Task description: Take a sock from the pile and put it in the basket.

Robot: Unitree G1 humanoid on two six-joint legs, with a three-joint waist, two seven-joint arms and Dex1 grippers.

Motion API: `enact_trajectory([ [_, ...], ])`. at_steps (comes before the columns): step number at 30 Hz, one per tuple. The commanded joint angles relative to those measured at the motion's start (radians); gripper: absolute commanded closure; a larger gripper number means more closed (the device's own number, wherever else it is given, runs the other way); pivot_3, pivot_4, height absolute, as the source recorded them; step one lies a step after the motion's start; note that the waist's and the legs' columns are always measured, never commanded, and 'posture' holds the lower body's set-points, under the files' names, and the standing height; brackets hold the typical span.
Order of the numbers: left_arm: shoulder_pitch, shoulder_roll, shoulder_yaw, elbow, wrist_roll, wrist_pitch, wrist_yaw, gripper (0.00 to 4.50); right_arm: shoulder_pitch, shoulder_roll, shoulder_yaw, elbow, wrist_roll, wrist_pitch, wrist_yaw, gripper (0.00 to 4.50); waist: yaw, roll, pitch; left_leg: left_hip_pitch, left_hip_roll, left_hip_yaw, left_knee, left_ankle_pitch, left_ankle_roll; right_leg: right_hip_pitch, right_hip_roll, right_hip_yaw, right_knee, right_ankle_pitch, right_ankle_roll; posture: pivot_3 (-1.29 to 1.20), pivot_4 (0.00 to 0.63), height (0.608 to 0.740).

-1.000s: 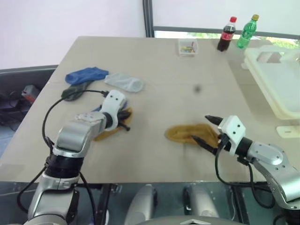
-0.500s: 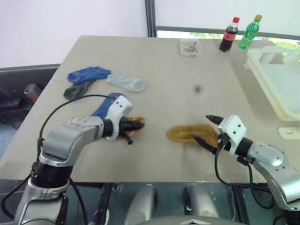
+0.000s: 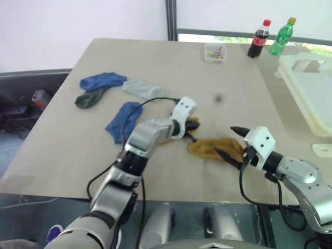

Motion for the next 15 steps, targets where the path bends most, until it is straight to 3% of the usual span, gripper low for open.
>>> enact_trajectory([
  [1, -0.071, -0.048, -0.020, 0.094, 0.045, -0.124, -0.039, 4.44, 0.011, -0.010, -0.035, -0.056, 0.006, 0.002, -0.007, 0.00, -0.003, 0.000, 0.000, 0.000, 0.000, 0.000, 0.000, 0.000, 0.000, 0.000, 0.000, 0.000, 0.000, 0.000, 0.000, 0.00, 0.150, 0.740],
  [10, -0.188, -0.209, -0.020, 0.334, 0.073, -0.328, -0.187, 4.44, 0.023, -0.023, -0.078, -0.047, 0.010, 0.014, -0.002, 0.00, -0.002, 0.000, 0.000, -0.001, -0.001, 0.000, 0.000, 0.000, 0.000, 0.000, 0.000, 0.000, -0.001, 0.000, 0.000, 0.00, 0.150, 0.740],
  [13, -0.184, -0.226, -0.023, 0.356, 0.079, -0.316, -0.231, 3.61, 0.018, -0.030, -0.091, -0.031, 0.011, 0.010, 0.002, 0.00, -0.004, 0.000, 0.000, -0.001, -0.001, 0.000, 0.000, 0.000, 0.000, 0.000, 0.000, 0.000, -0.001, 0.000, 0.000, 0.00, 0.150, 0.740],
  [15, -0.175, -0.224, -0.018, 0.339, 0.087, -0.302, -0.235, 2.68, 0.012, -0.031, -0.097, -0.023, 0.015, 0.012, 0.004, 0.00, -0.006, 0.000, 0.000, -0.001, -0.001, 0.000, 0.000, 0.000, 0.000, 0.000, 0.000, 0.000, -0.001, 0.000, 0.000, 0.00, 0.150, 0.740],
])
